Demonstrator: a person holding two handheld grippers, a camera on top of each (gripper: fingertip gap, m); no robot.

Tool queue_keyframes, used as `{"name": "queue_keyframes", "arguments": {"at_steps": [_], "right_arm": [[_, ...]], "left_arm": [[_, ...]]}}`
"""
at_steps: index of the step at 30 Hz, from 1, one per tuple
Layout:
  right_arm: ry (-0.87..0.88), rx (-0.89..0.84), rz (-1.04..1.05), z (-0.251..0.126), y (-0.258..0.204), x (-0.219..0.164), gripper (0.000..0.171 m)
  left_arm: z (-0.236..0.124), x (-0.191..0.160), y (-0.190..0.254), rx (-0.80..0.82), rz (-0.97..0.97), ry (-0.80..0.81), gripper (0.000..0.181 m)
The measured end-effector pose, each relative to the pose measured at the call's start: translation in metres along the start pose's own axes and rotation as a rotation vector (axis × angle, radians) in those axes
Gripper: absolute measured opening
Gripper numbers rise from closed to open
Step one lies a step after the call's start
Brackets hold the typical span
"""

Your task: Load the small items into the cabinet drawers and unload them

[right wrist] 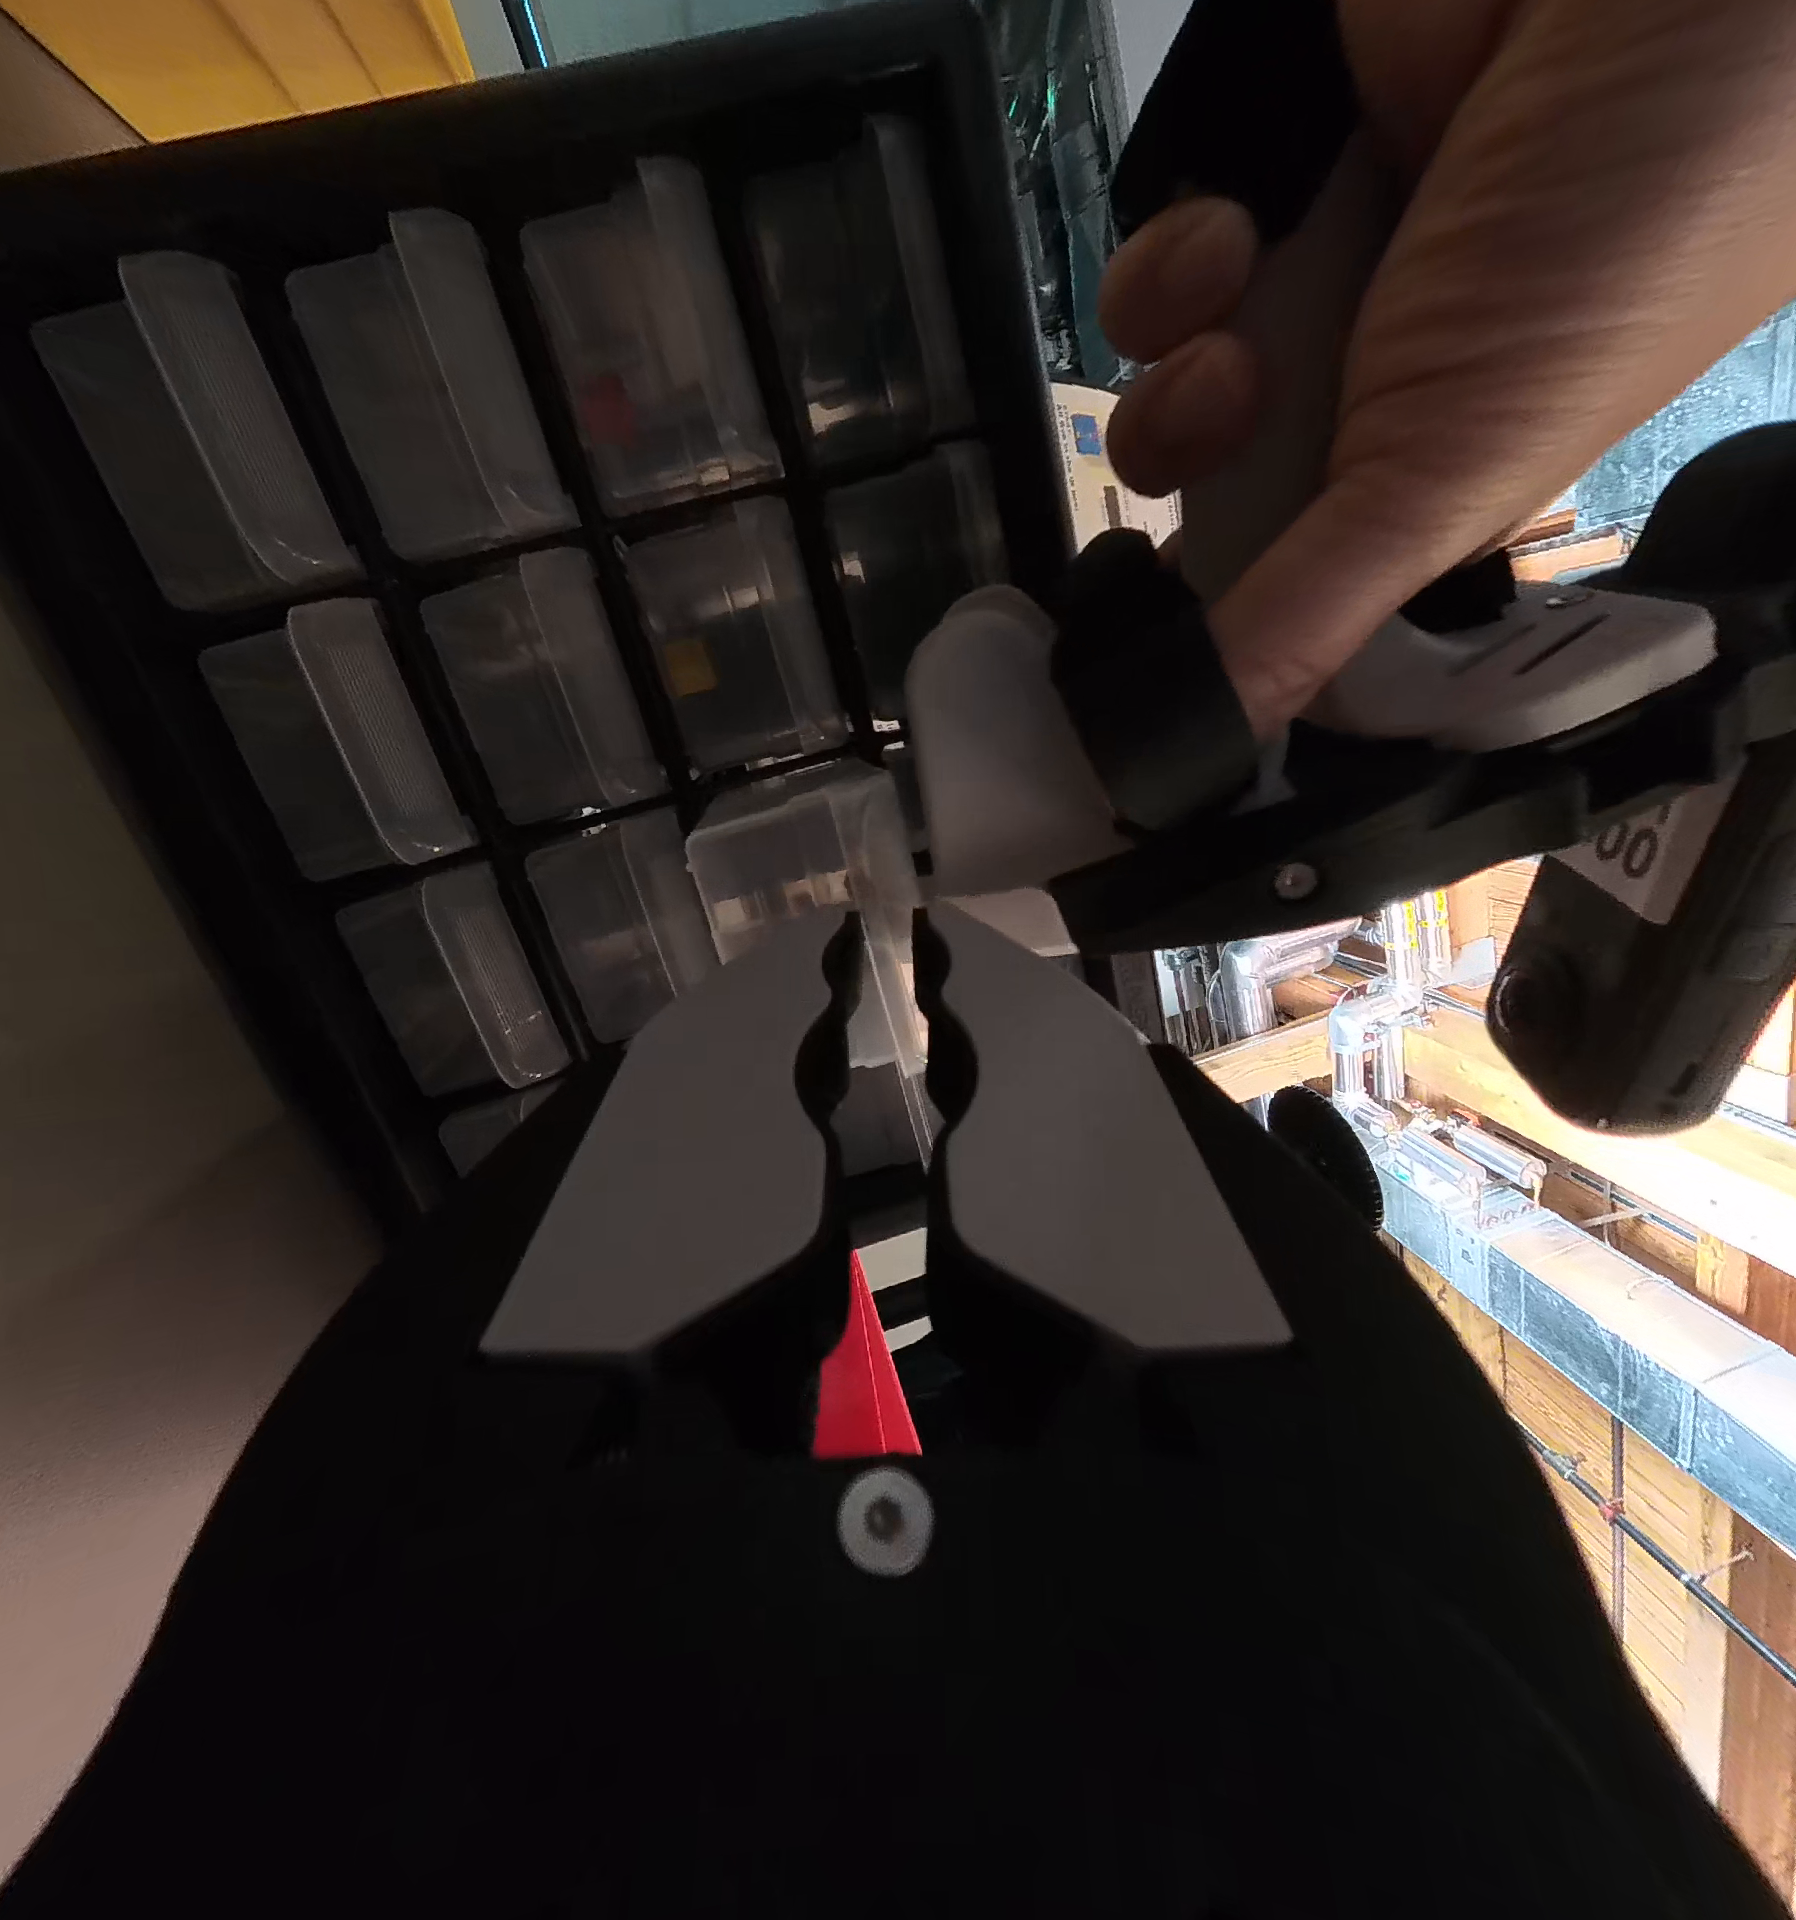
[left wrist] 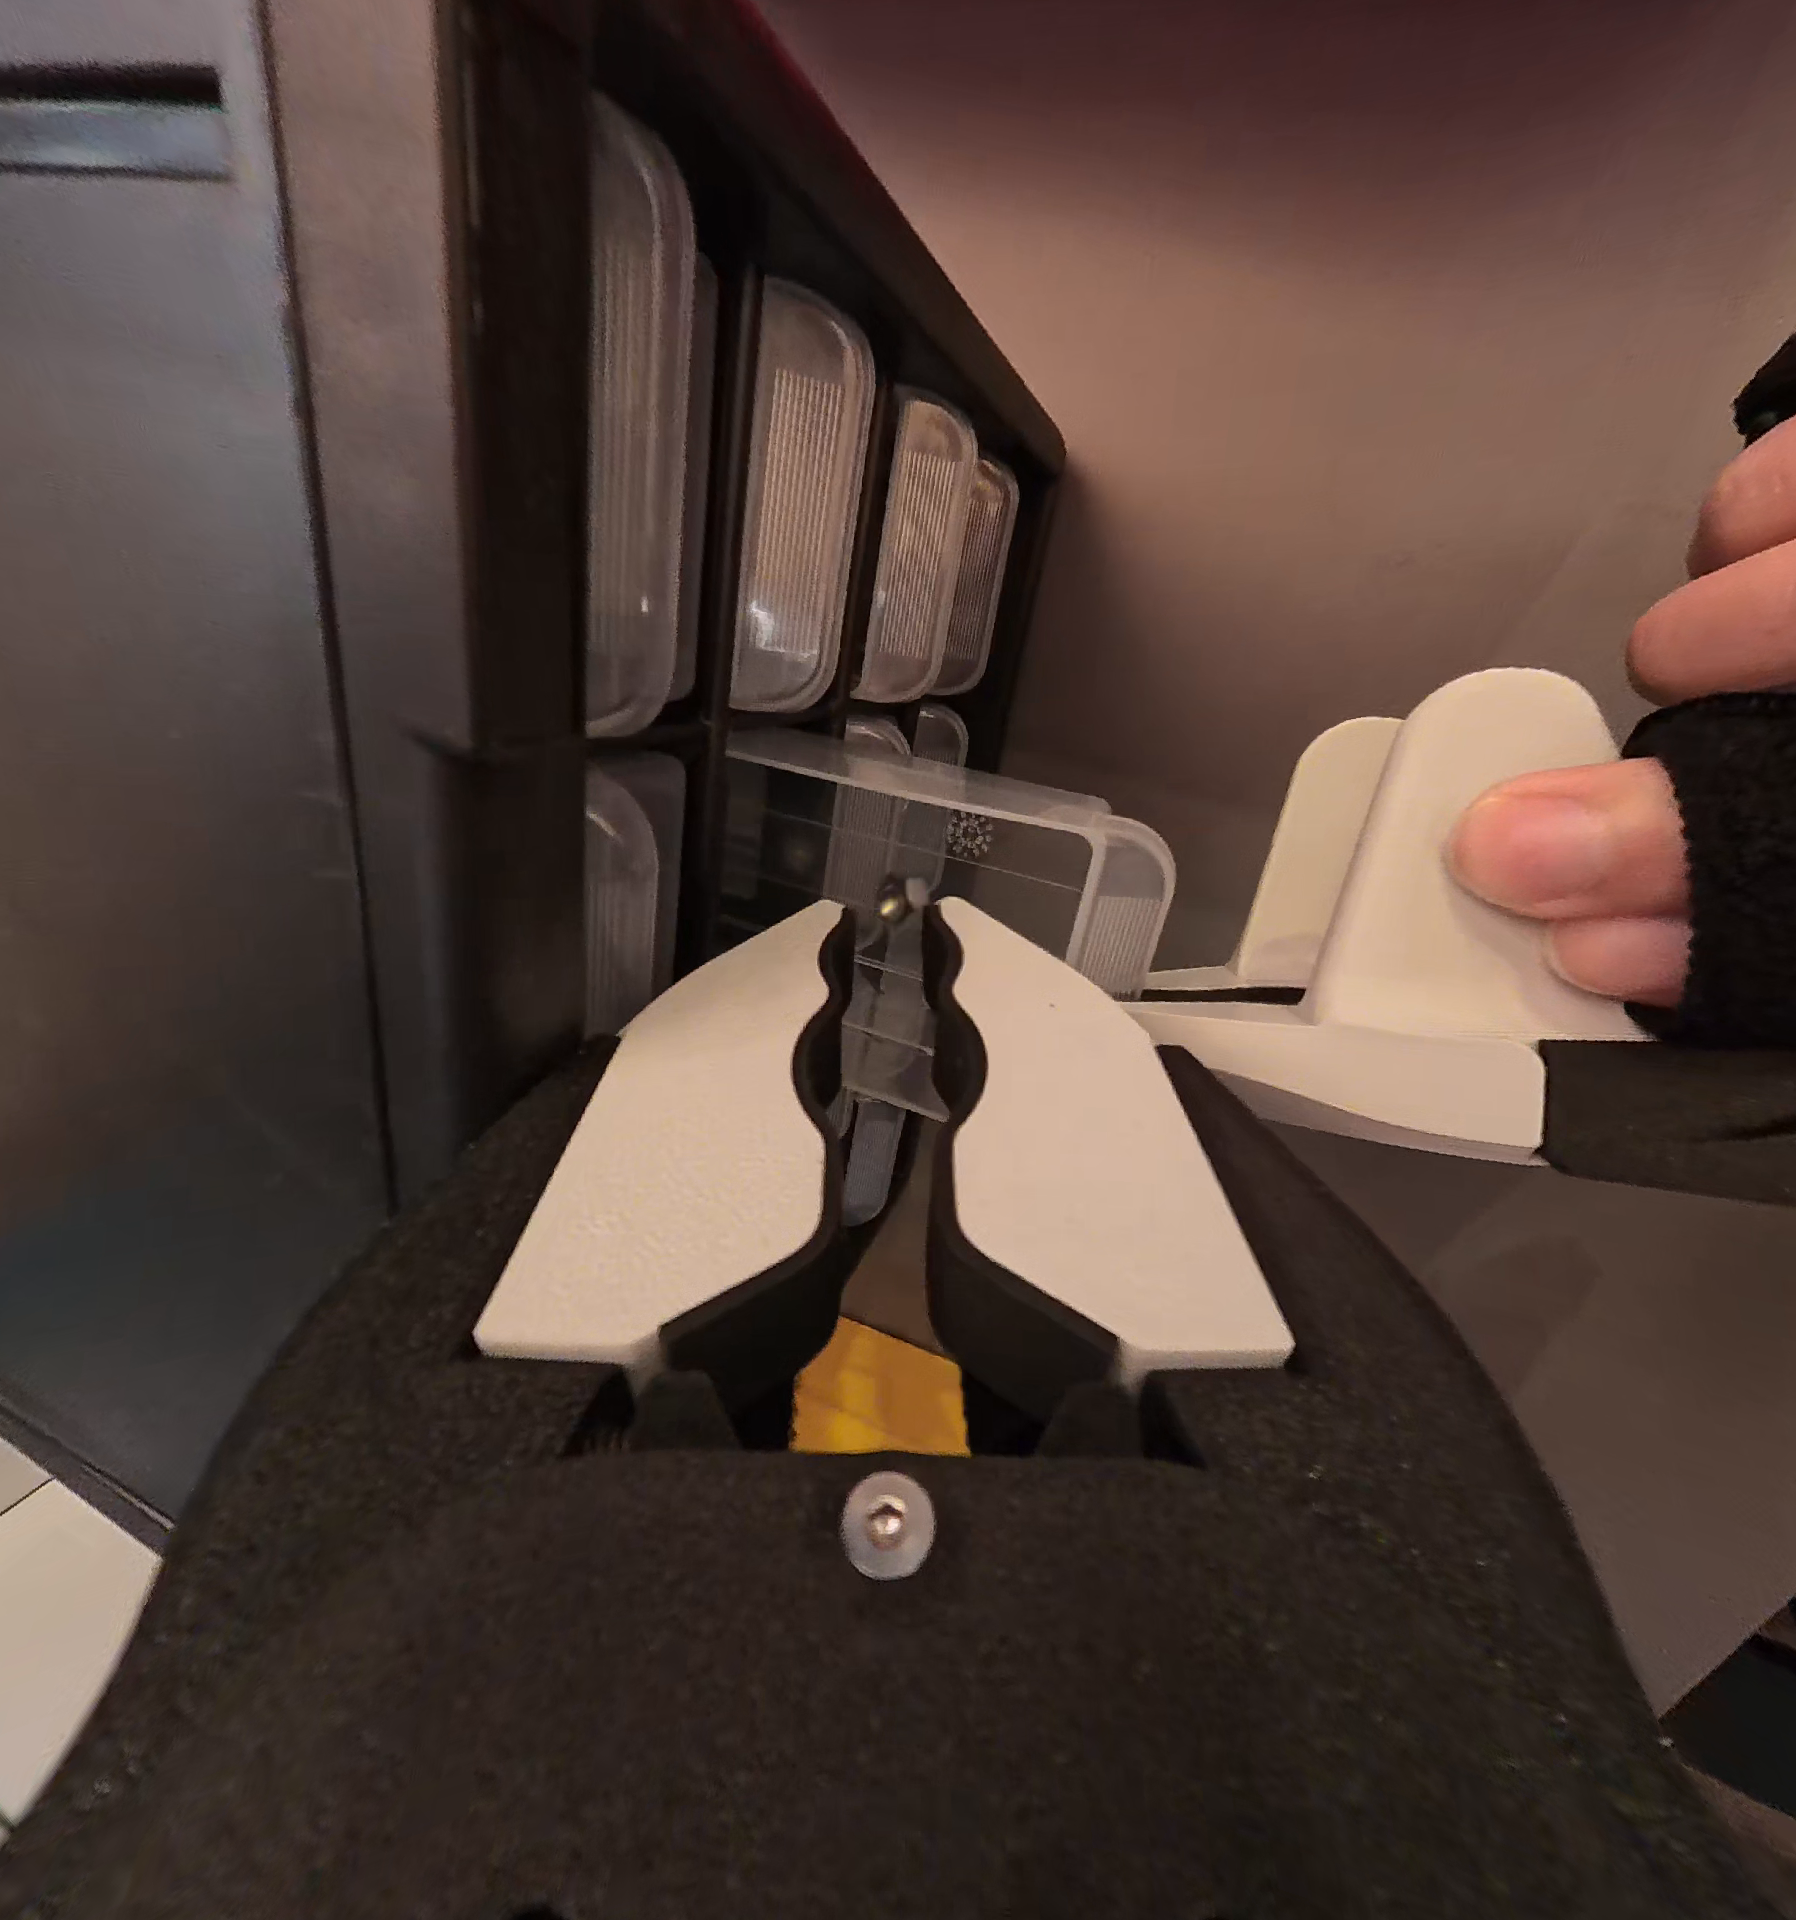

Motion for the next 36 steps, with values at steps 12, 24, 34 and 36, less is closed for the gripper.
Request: {"name": "queue_keyframes", "arguments": {"at_steps": [12,24,34,36], "right_arm": [[0.0,0.014,0.011,0.0,0.0,-0.002,0.011],[0.014,0.048,0.045,0.024,-0.003,-0.007,0.011],[-0.027,0.041,0.015,0.053,-0.014,-0.019,0.019],[-0.007,0.042,0.014,0.056,-0.018,-0.019,0.027]], "left_arm": [[-0.065,-0.034,0.008,0.156,-0.119,0.212,0.017],[-0.082,-0.169,0.06,0.134,-0.378,0.33,0.013],[-0.073,-0.239,0.059,0.132,-0.559,0.361,0.015],[-0.077,-0.25,0.051,0.153,-0.598,0.381,0.018]]}}
Point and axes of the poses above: each gripper's, where its closed fingertips meet, z out along the fingers, x out of its top, y = z × x across the jaws, the point moved 2 cm from there along -z, back along the fingers, and after that the axes turned 2 degrees about -x, right-handed, at the moved point
